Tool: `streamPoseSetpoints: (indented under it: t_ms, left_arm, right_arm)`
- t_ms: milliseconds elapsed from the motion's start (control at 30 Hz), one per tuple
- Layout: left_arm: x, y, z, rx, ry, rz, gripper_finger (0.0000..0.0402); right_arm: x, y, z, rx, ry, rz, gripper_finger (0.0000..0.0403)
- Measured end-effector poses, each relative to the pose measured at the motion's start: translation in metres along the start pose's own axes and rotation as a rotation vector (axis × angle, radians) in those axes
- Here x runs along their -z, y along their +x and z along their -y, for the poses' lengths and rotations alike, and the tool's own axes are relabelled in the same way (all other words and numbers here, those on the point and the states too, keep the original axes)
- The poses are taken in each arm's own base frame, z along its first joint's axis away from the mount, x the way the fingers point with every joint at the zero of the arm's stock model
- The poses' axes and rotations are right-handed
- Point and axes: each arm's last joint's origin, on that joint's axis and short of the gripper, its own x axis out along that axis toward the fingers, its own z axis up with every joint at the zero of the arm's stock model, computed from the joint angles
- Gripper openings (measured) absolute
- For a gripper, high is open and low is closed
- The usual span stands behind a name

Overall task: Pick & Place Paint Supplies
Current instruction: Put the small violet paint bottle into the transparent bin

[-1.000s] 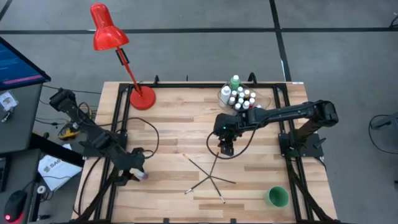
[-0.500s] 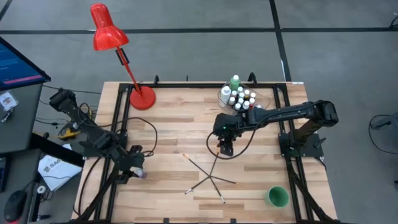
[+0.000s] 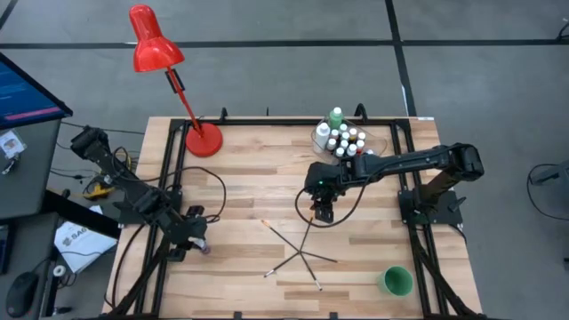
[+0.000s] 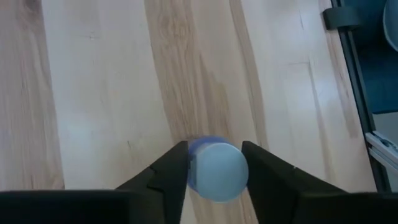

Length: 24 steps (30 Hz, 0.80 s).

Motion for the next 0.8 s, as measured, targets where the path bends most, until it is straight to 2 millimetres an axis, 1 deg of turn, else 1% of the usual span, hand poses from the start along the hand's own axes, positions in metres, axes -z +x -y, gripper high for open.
streamPoseSetpoints:
  t_ms: [167, 300, 467, 567, 633, 800]
  left_arm:
    - [-0.001, 0.000, -0.001, -0.033, -0.019, 0.030, 0.0092]
    - [-0.005, 0.000, -0.005, -0.116, -0.040, 0.092, 0.0091]
    - [-0.021, -0.001, -0.015, -0.224, -0.100, 0.258, 0.0093]
    - [-0.033, -0.004, -0.025, -0.299, -0.113, 0.363, 0.0094]
    - [-0.042, -0.006, -0.035, -0.366, -0.121, 0.428, 0.0095]
    - [-0.065, -0.014, -0.065, -0.497, -0.126, 0.560, 0.0095]
  right_arm:
    - [0.000, 0.000, 0.000, 0.000, 0.005, -0.001, 0.0151]
    - [0.002, -0.003, 0.000, 0.002, 0.009, -0.012, 0.0145]
    - [0.008, -0.008, 0.001, 0.016, 0.065, -0.061, 0.0137]
    - [0.010, -0.011, 0.002, 0.023, 0.074, -0.081, 0.0131]
    - [0.015, -0.013, 0.003, 0.040, 0.088, -0.122, 0.0128]
    - [0.014, -0.015, 0.003, 0.076, 0.099, -0.092, 0.0130]
